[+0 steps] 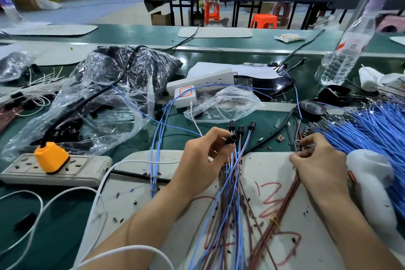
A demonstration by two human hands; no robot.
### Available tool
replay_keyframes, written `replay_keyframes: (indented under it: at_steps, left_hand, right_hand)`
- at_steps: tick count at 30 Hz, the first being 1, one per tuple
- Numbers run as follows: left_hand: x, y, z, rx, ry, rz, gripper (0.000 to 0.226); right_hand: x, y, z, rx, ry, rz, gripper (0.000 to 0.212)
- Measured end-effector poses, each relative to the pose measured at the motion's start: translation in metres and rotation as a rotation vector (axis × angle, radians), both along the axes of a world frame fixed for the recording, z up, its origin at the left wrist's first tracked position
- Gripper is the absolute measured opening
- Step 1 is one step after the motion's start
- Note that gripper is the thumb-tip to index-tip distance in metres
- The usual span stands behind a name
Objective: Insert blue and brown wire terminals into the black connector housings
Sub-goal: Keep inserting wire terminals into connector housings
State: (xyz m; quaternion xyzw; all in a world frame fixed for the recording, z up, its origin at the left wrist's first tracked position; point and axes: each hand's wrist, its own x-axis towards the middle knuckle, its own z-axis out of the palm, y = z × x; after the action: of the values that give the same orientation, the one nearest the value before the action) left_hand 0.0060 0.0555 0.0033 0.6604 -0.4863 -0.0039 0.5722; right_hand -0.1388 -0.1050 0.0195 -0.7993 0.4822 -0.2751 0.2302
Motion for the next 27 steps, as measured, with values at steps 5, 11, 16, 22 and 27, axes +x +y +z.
replay_keyframes:
  at_steps: [5,11,16,22,27]
  left_hand:
    - [0.001,0.002,0.003,-0.009,-0.129,0.042,0.014]
    - [-0.013,0.001,0.009,0.003,-0.194,-0.067,0.017]
    - [-0.013,0.000,0.010,-0.040,0.042,-0.063,0.015]
    - [0.013,0.005,0.016,-0.369,0.376,0.181,0.008]
    - [0.035,0.010,0.015,-0.529,0.485,0.438,0.009]
  right_hand:
    - [-0.002,0.007,0.004,-0.043,-0.414,0.020,0.024]
    - [0.015,0.049,-0.003,-0.112,-0.542,0.487,0.031]
    - [0.020,0.053,-0.007,-0.025,-0.531,0.602,0.026]
    - [0.016,0.045,-0.001,0.404,-0.253,0.799,0.016]
    - [0.014,0.042,0.006,0.449,-0.235,0.835,0.016]
